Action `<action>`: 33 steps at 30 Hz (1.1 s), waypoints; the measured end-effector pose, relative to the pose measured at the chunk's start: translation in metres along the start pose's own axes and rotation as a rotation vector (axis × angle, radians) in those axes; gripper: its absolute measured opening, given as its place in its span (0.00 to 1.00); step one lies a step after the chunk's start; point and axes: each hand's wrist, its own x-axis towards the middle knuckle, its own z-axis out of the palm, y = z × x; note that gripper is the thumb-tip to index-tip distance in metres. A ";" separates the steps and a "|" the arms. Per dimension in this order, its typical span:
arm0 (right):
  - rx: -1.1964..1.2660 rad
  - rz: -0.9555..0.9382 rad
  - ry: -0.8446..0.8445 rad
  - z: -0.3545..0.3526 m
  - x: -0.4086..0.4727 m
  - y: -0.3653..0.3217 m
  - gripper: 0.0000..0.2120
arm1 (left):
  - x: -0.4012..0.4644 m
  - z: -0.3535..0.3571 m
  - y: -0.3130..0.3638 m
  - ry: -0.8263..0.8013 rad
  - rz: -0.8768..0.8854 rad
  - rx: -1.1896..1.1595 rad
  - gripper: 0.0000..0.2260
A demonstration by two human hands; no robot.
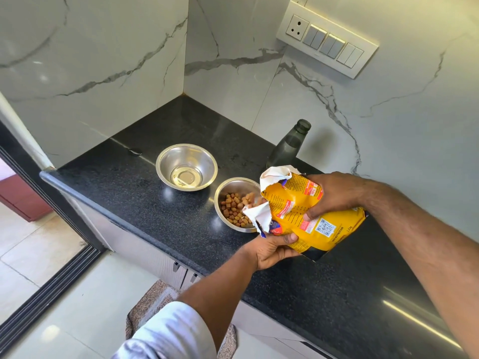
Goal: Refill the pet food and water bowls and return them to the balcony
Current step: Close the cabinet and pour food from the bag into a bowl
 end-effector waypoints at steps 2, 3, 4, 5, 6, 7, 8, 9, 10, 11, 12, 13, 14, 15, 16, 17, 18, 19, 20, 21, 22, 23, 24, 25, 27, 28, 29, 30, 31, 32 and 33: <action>-0.003 0.002 -0.005 -0.001 0.000 -0.001 0.43 | -0.001 0.000 0.000 0.002 0.001 -0.002 0.38; -0.004 0.005 -0.007 -0.001 0.000 -0.002 0.43 | -0.001 0.001 0.000 0.005 0.000 -0.004 0.38; -0.007 0.006 -0.007 -0.001 0.000 -0.002 0.43 | -0.001 0.001 0.000 0.008 -0.001 -0.005 0.38; -0.010 0.007 -0.007 -0.001 0.000 -0.003 0.43 | -0.001 0.001 0.000 0.008 -0.002 -0.006 0.38; -0.011 0.008 -0.007 -0.001 0.000 -0.003 0.43 | -0.001 0.001 0.000 0.007 -0.004 -0.006 0.38; -0.010 0.008 -0.007 -0.002 0.000 -0.003 0.44 | -0.001 0.001 0.000 0.004 -0.004 -0.006 0.38; -0.010 0.009 -0.008 -0.002 0.000 -0.003 0.44 | -0.002 0.002 0.000 0.002 -0.004 -0.006 0.37; -0.011 0.010 -0.009 -0.002 0.000 -0.002 0.44 | -0.002 0.002 0.000 -0.001 -0.003 -0.008 0.37; -0.013 0.011 -0.010 -0.002 -0.001 -0.002 0.44 | -0.001 0.003 0.000 -0.002 -0.002 -0.008 0.37; -0.016 0.012 -0.012 -0.003 -0.001 -0.002 0.44 | -0.001 0.003 0.000 -0.003 -0.001 -0.010 0.38; -0.019 0.013 -0.014 -0.003 -0.001 -0.002 0.43 | -0.001 0.004 -0.001 -0.002 -0.001 -0.013 0.38; -0.020 0.013 -0.016 -0.003 -0.002 -0.002 0.43 | -0.001 0.004 -0.001 -0.002 -0.001 -0.018 0.39; -0.021 0.015 -0.017 -0.004 -0.002 -0.002 0.43 | 0.000 0.005 -0.002 -0.004 0.000 -0.021 0.39; -0.019 0.016 -0.018 -0.004 -0.003 -0.002 0.43 | 0.000 0.006 -0.002 -0.007 0.002 -0.023 0.38; -0.018 0.017 -0.020 -0.004 -0.003 -0.002 0.43 | 0.000 0.006 -0.002 -0.008 0.005 -0.026 0.38; -0.017 0.017 -0.022 -0.004 -0.004 -0.001 0.43 | 0.000 0.007 -0.003 -0.009 0.007 -0.031 0.38; -0.018 0.017 -0.024 -0.004 -0.004 -0.001 0.43 | 0.000 0.007 -0.003 -0.010 0.011 -0.034 0.38; -0.019 0.017 -0.025 -0.004 -0.005 -0.001 0.43 | 0.000 0.008 -0.003 -0.011 0.016 -0.034 0.39; -0.022 0.017 -0.026 -0.004 -0.005 -0.001 0.43 | 0.000 0.009 -0.004 -0.010 0.023 -0.028 0.39; -0.027 0.017 -0.025 -0.004 -0.005 -0.001 0.43 | 0.000 0.010 -0.005 -0.011 0.030 -0.019 0.40; -0.030 0.016 -0.023 -0.003 -0.005 0.000 0.43 | 0.000 0.010 -0.005 -0.012 0.036 -0.012 0.40; -0.032 0.014 -0.021 -0.003 -0.005 0.001 0.43 | 0.000 0.011 -0.006 -0.012 0.038 -0.010 0.40; -0.031 0.013 -0.020 -0.003 -0.006 0.001 0.43 | 0.000 0.011 -0.006 -0.011 0.038 -0.011 0.39; -0.032 0.013 -0.021 -0.003 -0.006 0.002 0.43 | 0.000 0.012 -0.007 -0.010 0.036 -0.014 0.39; -0.038 0.014 -0.023 -0.003 -0.006 0.002 0.43 | -0.001 0.013 -0.007 -0.009 0.033 -0.026 0.38; -0.042 0.014 -0.024 -0.004 -0.006 0.003 0.43 | -0.001 0.014 -0.008 -0.010 0.030 -0.035 0.38; -0.044 0.015 -0.026 -0.004 -0.007 0.003 0.44 | -0.001 0.015 -0.008 -0.013 0.027 -0.044 0.37; -0.046 0.015 -0.027 -0.004 -0.007 0.003 0.44 | -0.001 0.015 -0.009 -0.014 0.026 -0.053 0.35; -0.048 0.016 -0.028 -0.004 -0.007 0.004 0.44 | -0.002 0.016 -0.010 -0.010 0.023 -0.063 0.33; -0.050 0.017 -0.029 -0.004 -0.008 0.004 0.44 | -0.002 0.016 -0.011 0.002 0.019 -0.070 0.31; -0.051 0.018 -0.030 -0.004 -0.008 0.004 0.44 | -0.002 0.016 -0.012 0.017 0.018 -0.074 0.29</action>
